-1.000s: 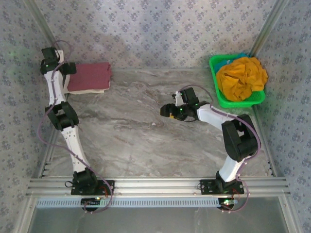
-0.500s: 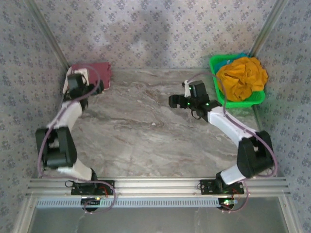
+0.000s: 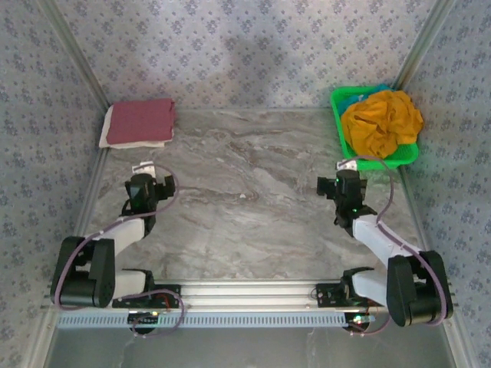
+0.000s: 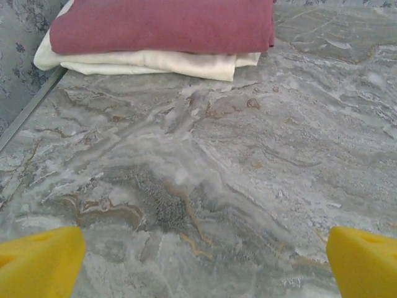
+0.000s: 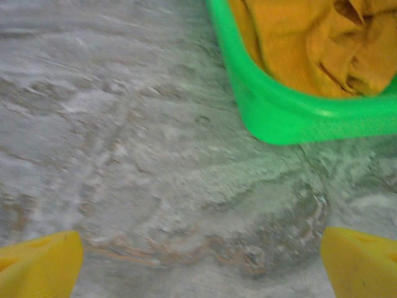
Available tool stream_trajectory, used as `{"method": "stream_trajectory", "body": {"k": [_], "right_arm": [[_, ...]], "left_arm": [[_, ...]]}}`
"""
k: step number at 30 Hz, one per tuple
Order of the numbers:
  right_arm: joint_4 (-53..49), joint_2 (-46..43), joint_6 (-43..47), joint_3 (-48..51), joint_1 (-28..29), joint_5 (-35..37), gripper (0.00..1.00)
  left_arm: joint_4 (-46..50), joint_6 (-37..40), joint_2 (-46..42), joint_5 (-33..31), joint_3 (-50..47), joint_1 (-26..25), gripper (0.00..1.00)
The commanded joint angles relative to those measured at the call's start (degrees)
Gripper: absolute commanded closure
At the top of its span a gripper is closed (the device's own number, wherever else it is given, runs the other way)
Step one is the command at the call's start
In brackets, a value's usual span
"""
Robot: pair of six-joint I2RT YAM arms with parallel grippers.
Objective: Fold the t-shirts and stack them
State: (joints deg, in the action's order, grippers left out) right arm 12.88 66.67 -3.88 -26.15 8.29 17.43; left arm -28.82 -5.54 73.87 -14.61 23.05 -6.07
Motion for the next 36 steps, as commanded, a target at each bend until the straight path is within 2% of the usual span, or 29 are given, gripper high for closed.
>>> {"method": "stream_trajectory", "body": {"k": [1,4,6,11,14,19,22,23,25,28,36], "right_arm": [[12.28,2.73,2.53,2.52,-4.11,-0.97,0.0],[22.48,7.07,4.09,5.85,-7.2,-7.25,0.0],[23.8,8.08,5.17,5.27,-7.87,-10.51,0.0],[35.82,14.25,6.5,7.74,-8.92,-15.81,0.0],[35.19,18.25,7.2,5.5,-9.7,-19.51,0.0],[39.74,19.77,7.28,7.47,-9.67,-19.65,0.0],[34.88,20.66,6.07,4.34,-9.82,-17.37,0.0],[33.24,20.58,5.18,3.45,-10.73,-18.01,0.0],[33.73,20.65,4.8,3.7,-11.23,-18.55,0.0],[34.05,20.6,5.53,3.85,-10.11,-16.59,0.0],[33.44,20.75,5.38,3.48,-10.38,-17.3,0.0]], "left_arm": [[-2.8,2.04,3.31,1.05,2.07,0.09,0.0],[-3.1,3.9,4.97,0.94,3.14,0.07,0.0],[-6.15,5.74,4.59,2.32,1.66,0.04,0.0],[-18.93,8.59,4.31,7.35,-4.32,1.85,0.0],[-17.97,5.85,7.69,10.77,-2.33,5.12,0.0],[-32.48,7.18,13.75,13.07,-7.3,4.83,0.0],[-23.32,6.56,13.98,12.75,-2.19,5.38,0.0],[-17.58,5.46,13.82,12.22,0.47,6.11,0.0],[-18.89,2.76,14.06,14.1,0.11,8.58,0.0],[-18.12,3.34,13.94,12.13,0.42,7.64,0.0],[-17.84,3.97,14.03,11.15,0.6,6.77,0.0]]}}
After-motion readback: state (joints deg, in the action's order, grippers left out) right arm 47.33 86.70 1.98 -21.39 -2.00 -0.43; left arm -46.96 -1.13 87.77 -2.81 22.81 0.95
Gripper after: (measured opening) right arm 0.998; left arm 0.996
